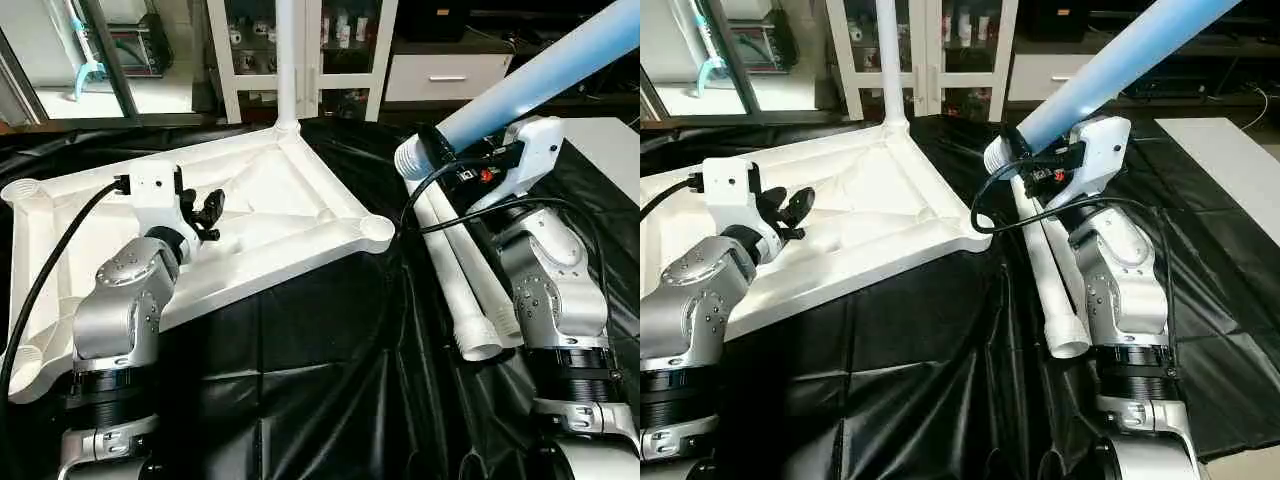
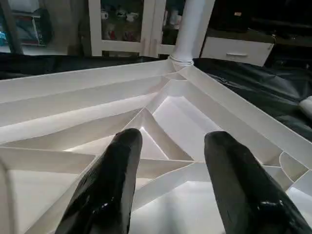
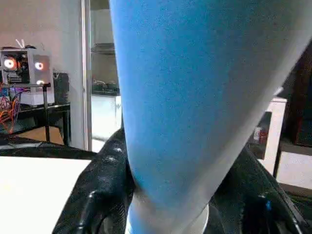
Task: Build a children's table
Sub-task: Insert table leg to table base
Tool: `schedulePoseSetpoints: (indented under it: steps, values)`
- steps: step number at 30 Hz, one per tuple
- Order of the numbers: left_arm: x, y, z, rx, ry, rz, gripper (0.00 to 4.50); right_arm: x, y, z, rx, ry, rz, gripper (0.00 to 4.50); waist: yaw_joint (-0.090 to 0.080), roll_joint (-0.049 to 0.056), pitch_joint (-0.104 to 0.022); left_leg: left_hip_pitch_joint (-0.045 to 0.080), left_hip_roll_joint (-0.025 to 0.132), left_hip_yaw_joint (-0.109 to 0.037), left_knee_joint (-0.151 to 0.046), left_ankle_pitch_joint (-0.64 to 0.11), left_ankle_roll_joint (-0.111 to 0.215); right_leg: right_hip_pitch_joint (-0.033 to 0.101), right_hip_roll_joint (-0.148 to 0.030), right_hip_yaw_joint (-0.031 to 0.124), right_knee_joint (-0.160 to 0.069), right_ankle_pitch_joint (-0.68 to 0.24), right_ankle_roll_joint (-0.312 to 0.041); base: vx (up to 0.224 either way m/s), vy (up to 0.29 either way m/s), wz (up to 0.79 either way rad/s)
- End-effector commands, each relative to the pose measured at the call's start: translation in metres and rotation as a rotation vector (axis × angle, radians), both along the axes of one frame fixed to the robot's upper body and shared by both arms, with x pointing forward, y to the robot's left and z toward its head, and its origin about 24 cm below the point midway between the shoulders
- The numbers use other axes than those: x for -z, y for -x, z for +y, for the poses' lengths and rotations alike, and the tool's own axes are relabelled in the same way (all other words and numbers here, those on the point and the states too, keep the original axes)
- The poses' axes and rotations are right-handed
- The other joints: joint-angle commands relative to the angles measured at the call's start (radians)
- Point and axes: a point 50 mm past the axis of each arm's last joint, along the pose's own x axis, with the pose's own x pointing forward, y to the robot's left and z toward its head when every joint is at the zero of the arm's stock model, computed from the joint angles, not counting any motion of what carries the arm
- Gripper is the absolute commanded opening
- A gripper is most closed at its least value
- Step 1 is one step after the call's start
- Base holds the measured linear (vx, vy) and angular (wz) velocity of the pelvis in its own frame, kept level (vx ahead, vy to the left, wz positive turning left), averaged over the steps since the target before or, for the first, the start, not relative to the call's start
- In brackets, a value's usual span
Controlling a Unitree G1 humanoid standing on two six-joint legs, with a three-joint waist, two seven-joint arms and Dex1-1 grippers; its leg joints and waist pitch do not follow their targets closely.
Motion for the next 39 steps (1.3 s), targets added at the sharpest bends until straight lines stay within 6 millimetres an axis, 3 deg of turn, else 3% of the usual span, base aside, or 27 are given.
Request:
schedulePoseSetpoints:
  steps: [1, 39]
  values:
    - [-0.0051, -0.0004, -0.0017, 0.001, -0.006, -0.013, 2.39, -0.0055, 0.0016, -0.0014, 0.007, 0.001, -0.022, 1.84, 0.001, -0.002, -0.069, 0.021, 0.004, 0.004, -0.053, -0.028, 0.060, 0.055, -0.038, 0.020, -0.059, 0.202, -0.235, 0.000, 0.000, 0.00]
    - [-0.0051, -0.0004, -0.0017, 0.001, -0.006, -0.013, 2.39, -0.0055, 0.0016, -0.0014, 0.007, 0.001, -0.022, 1.84, 0.002, -0.002, -0.070, 0.019, 0.004, 0.004, -0.051, -0.023, 0.063, 0.057, -0.038, 0.020, -0.057, 0.206, -0.238, 0.000, 0.000, 0.00]
